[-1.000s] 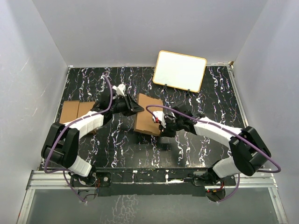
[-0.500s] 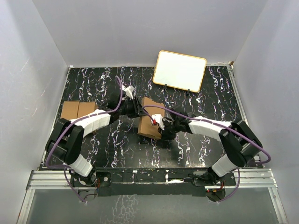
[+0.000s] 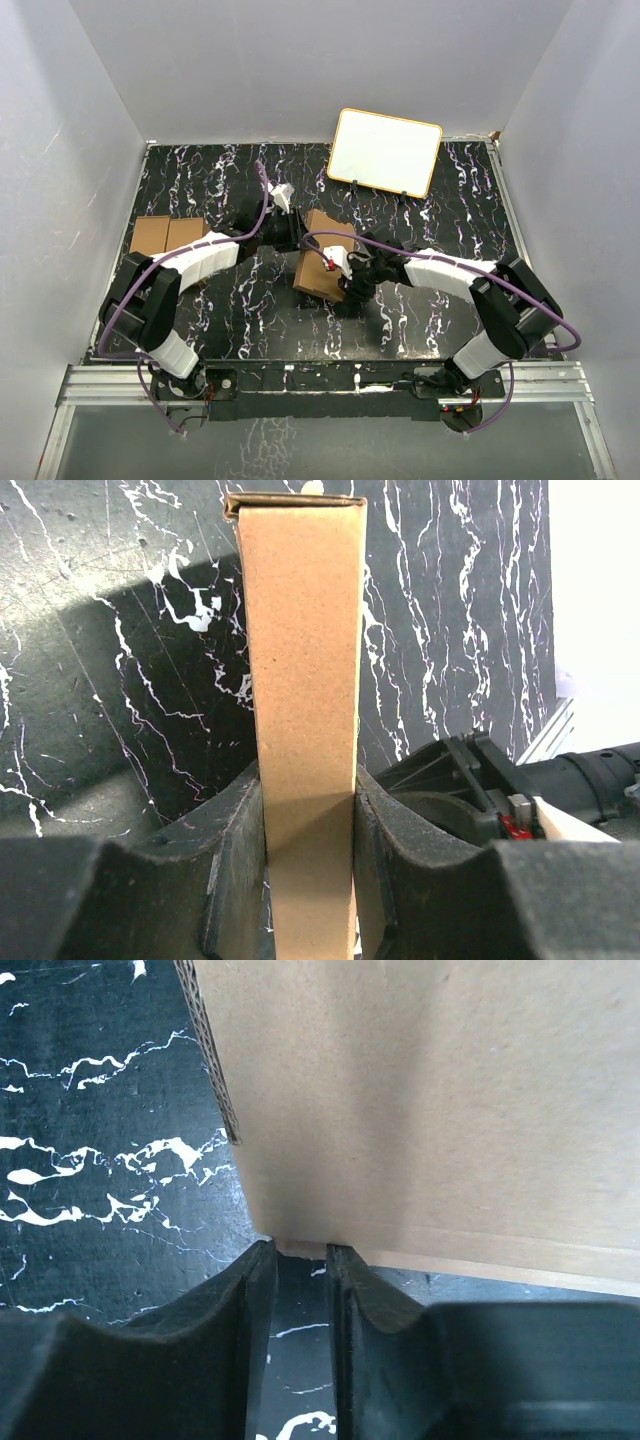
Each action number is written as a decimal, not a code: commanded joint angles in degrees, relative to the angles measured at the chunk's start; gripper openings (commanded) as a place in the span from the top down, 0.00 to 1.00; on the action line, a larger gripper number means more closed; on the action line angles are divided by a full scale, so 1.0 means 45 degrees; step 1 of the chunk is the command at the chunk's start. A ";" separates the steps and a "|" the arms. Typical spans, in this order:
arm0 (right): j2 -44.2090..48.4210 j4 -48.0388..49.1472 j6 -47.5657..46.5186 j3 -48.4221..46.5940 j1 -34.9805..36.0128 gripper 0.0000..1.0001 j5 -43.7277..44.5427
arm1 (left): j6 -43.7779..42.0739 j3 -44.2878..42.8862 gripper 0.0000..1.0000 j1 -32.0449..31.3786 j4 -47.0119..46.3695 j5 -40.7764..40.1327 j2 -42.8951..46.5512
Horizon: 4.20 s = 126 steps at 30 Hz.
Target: Fold the paper box
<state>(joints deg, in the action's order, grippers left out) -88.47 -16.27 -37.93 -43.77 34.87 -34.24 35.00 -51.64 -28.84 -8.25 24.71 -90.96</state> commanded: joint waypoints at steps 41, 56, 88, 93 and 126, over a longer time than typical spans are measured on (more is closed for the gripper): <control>0.1234 0.2671 0.4478 -0.0403 -0.7411 0.50 -0.4415 | -0.3306 -0.4079 1.00 -0.3433 0.6405 -0.5148 -0.1655; 0.1314 0.2436 0.3957 -0.0346 -0.7710 0.49 -0.5572 | -0.3330 -0.2405 1.00 -0.2712 0.3757 -0.2496 -0.0479; -0.1827 0.7663 1.1583 0.0588 -0.7696 0.47 -0.5917 | -0.3496 0.1240 1.00 0.0335 -0.2390 0.5154 0.0319; -0.2000 0.7079 1.1132 0.0343 -0.7568 0.53 -0.5786 | -0.3390 0.1196 1.00 0.0354 -0.2411 0.5179 0.0259; -0.1044 0.5999 0.8969 0.0280 -0.6473 0.90 -0.5438 | -0.1421 0.2740 1.00 0.0860 -0.4732 0.4515 0.1149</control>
<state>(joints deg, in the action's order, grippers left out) -96.44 8.69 5.80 -41.82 5.21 -58.39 26.68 -41.25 -25.58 -24.29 45.47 -89.30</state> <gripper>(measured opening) 0.110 0.311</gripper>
